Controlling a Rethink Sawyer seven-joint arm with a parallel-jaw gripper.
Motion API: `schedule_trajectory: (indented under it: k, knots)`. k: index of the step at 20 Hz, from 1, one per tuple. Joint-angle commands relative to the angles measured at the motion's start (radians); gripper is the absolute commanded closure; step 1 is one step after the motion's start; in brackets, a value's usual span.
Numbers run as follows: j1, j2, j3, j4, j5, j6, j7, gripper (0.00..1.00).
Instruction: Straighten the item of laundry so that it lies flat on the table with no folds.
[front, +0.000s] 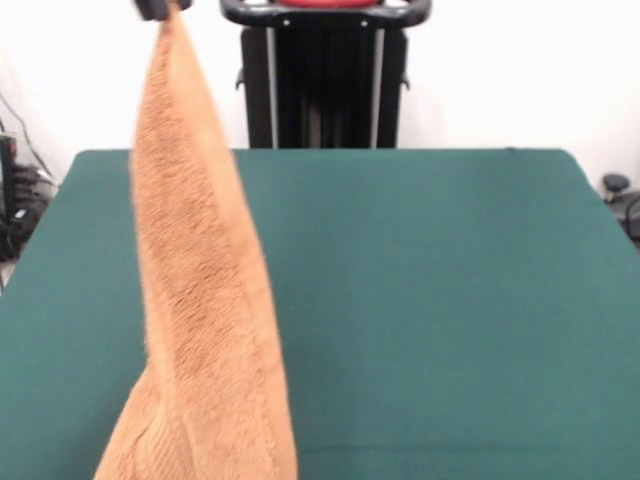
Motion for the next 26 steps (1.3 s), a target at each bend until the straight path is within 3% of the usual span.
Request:
schedule_trajectory:
  k: [1,11,16,26]
  knots:
    - [0.066,-0.088,0.003,0.327,0.106,0.032,0.272,1.0]
    - [0.068,-0.123,0.029,0.506,0.153,0.014,0.145,1.0]
    - [0.081,-0.09,0.043,0.581,0.155,-0.081,0.119,1.0]
    - [0.081,0.003,0.076,0.621,0.111,-0.249,0.064,1.0]
